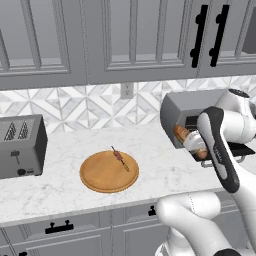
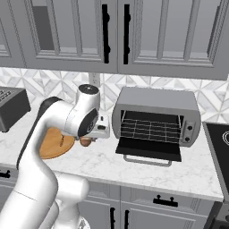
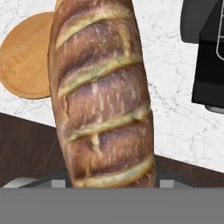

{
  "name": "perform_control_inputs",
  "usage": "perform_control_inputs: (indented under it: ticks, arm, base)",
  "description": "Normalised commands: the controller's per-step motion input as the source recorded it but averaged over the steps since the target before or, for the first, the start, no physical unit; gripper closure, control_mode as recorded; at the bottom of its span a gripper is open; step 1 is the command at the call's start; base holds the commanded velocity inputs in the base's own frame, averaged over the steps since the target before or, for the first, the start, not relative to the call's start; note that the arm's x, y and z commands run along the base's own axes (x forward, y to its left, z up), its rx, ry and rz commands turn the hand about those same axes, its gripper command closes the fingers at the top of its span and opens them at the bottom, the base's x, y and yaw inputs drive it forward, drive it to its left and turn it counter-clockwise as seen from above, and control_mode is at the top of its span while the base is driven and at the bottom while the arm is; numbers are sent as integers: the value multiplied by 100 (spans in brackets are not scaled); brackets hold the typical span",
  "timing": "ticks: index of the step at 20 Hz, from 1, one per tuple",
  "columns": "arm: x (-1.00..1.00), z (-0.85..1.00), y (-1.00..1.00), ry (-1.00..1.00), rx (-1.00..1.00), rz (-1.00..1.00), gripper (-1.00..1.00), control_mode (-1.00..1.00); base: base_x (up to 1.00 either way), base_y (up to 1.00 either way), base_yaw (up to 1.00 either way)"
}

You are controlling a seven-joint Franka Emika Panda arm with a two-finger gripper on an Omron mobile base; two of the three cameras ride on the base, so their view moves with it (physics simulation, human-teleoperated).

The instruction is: Pick up the kebab skewer and baguette bread, and place them inside the toaster oven. Close the toaster oven door and start by setting the timer.

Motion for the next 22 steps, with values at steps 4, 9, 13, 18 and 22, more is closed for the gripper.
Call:
perform_control_inputs:
  ticks: [4, 9, 13, 18, 22]
  arm:
    - [4, 1, -35, 0, 0, 0, 100, -100]
    - [9, 4, -30, 0, 0, 0, 100, -100]
    - [-1, 0, -64, 0, -4, 0, 100, -100]
    - [0, 0, -71, 0, -3, 0, 100, -100]
    - [2, 0, -45, 0, -1, 0, 100, -100]
  base:
    - [0, 0, 0]
    - [0, 0, 0]
    - [0, 0, 0]
    - [0, 0, 0]
    - [0, 0, 0]
